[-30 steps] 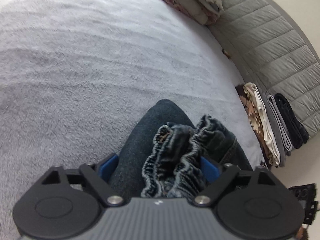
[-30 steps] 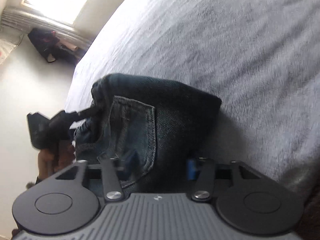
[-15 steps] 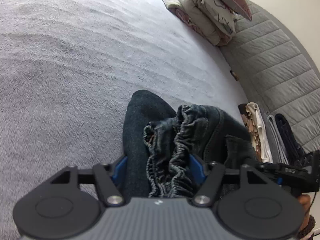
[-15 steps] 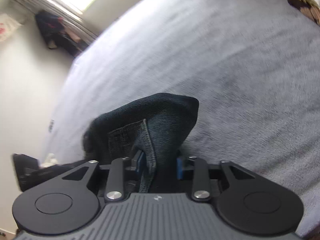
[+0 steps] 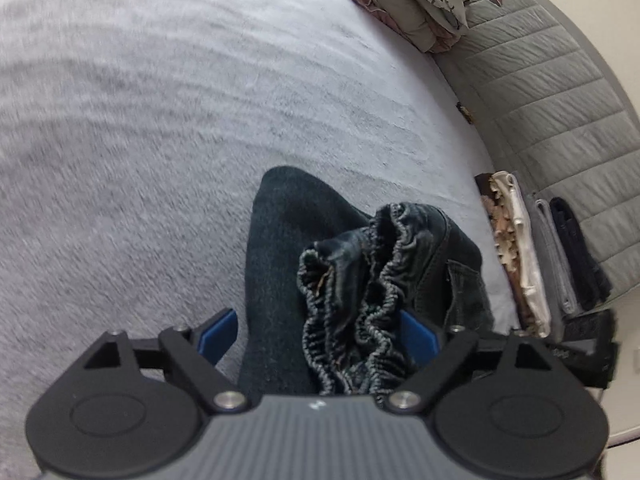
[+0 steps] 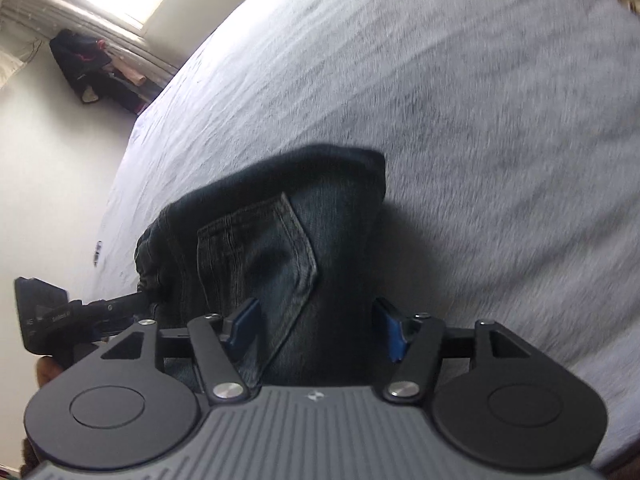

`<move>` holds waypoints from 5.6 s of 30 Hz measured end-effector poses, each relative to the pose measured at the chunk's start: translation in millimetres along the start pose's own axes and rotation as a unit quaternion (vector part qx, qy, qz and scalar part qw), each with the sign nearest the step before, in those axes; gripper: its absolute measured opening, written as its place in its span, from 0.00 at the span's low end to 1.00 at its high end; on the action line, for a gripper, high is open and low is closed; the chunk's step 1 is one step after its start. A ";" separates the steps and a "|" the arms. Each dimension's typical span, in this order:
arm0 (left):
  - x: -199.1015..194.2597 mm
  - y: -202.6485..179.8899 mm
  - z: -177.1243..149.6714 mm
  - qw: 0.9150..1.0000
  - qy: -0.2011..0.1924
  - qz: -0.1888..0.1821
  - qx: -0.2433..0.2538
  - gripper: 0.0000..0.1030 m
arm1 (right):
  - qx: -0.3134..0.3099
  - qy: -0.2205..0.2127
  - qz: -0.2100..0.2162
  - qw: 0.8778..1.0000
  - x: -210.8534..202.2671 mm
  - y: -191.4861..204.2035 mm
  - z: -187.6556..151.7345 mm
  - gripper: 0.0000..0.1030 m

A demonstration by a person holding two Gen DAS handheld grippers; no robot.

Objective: Fold clothes
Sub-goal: 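Carry the jeans bundle toward the clothes stack with both grippers, then lower the jeans onto the folded clothes stack with both grippers, then open both grippers and release the jeans on the stack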

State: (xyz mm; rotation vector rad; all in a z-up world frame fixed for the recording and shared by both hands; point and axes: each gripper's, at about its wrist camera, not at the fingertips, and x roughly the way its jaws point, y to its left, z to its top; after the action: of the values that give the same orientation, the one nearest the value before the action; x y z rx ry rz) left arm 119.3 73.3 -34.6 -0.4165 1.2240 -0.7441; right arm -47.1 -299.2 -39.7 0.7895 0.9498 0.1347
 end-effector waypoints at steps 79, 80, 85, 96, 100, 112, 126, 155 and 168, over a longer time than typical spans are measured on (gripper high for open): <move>347.1 -581.4 128.3 0.943 0.045 -0.102 0.314 0.66 | 0.125 -0.455 -0.149 0.869 -371.9 -180.0 142.3 0.35; 352.1 -578.2 127.7 0.943 0.038 -0.108 0.313 0.68 | 0.120 -0.459 -0.155 0.867 -369.2 -182.0 140.4 0.36; 347.1 -572.3 124.1 0.941 0.000 -0.117 0.317 0.75 | 0.107 -0.465 -0.165 0.863 -366.5 -187.4 138.5 0.39; 281.4 -580.7 111.0 0.928 -0.086 -0.144 0.333 0.71 | 0.027 -0.504 -0.251 0.826 -390.9 -149.3 107.8 0.60; 275.6 -580.0 92.2 0.919 -0.080 -0.176 0.344 0.68 | -0.044 -0.513 -0.272 0.813 -388.2 -132.0 107.5 0.60; 303.3 -568.9 68.9 0.905 -0.083 -0.140 0.394 0.63 | -0.139 -0.440 -0.381 0.801 -320.3 -139.2 109.1 0.54; 247.2 -572.0 44.8 0.908 -0.107 -0.111 0.390 0.77 | -0.130 -0.447 -0.364 0.807 -347.0 -105.3 84.7 0.68; 175.6 -473.6 -61.7 0.912 -0.098 0.175 0.359 1.00 | -0.085 -0.374 -0.371 0.846 -328.1 -71.9 2.5 1.00; 145.0 -434.1 -76.8 0.922 -0.127 0.219 0.292 1.00 | -0.073 -0.339 -0.341 0.874 -299.8 -57.3 0.5 1.00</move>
State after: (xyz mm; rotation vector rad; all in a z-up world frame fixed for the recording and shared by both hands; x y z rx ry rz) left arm -55.7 -325.3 126.2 0.2483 0.7564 -0.6044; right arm -238.4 -470.0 125.7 0.2754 0.4842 -0.6500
